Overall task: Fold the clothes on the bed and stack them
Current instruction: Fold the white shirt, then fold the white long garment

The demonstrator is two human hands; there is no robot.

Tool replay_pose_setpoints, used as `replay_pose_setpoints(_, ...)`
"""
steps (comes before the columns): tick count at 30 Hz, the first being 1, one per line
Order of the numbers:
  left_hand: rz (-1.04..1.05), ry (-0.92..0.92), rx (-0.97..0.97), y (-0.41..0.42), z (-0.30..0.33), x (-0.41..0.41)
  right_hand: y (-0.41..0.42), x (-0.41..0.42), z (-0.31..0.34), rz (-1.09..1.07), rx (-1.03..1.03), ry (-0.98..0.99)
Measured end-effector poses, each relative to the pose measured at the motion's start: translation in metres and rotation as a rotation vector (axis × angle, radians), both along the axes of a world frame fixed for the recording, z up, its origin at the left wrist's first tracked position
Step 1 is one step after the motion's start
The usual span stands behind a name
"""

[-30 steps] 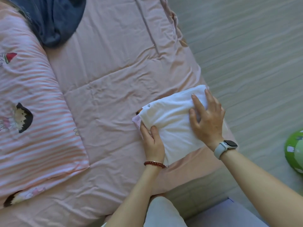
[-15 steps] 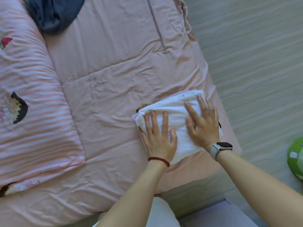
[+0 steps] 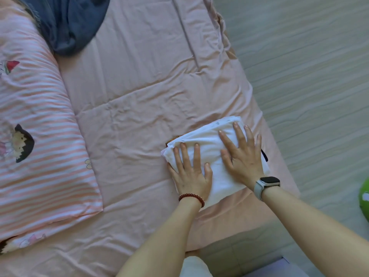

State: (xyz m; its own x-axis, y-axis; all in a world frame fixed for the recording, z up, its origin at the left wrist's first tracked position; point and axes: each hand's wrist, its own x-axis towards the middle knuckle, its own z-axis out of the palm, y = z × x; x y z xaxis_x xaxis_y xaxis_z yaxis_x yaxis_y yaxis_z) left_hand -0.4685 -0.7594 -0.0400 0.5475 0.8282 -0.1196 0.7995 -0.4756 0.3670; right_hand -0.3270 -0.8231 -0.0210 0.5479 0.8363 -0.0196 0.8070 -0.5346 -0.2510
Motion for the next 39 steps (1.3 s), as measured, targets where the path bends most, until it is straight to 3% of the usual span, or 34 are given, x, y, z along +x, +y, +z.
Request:
replay_pose_setpoints(6, -0.038, -0.217, 0.038, 0.023, 0.07, -0.027, 0.002, -0.028, 0.074, -0.129, 0.099, 0.001)
replay_pose_setpoints(11, 0.034, -0.404, 0.039, 0.071, 0.128, -0.101, 0.032, -0.092, 0.126, -0.105, 0.202, 0.192)
replay_pose_setpoints(14, 0.104, -0.31, -0.067, 0.101, 0.154, -0.181, 0.063, -0.151, 0.148, 0.068, 0.127, 0.292)
replay_pose_setpoints(19, 0.34, -0.094, -0.005, 0.132, 0.192, -0.365, 0.121, -0.287, 0.178, 0.341, -0.021, 0.358)
replay_pose_setpoints(28, 0.733, -0.098, 0.079, 0.146, 0.259, -0.695, 0.211, -0.589, 0.206, 0.679, -0.06, 0.381)
replay_pose_setpoints(33, 0.866, -0.141, 0.095, 0.157, 0.276, -0.807, 0.259, -0.705, 0.222, 0.778, -0.032, 0.406)
replay_pose_setpoints(39, 0.917, -0.122, 0.041, 0.202, 0.249, -0.872, 0.34, -0.779, 0.203, 0.803, -0.094, 0.412)
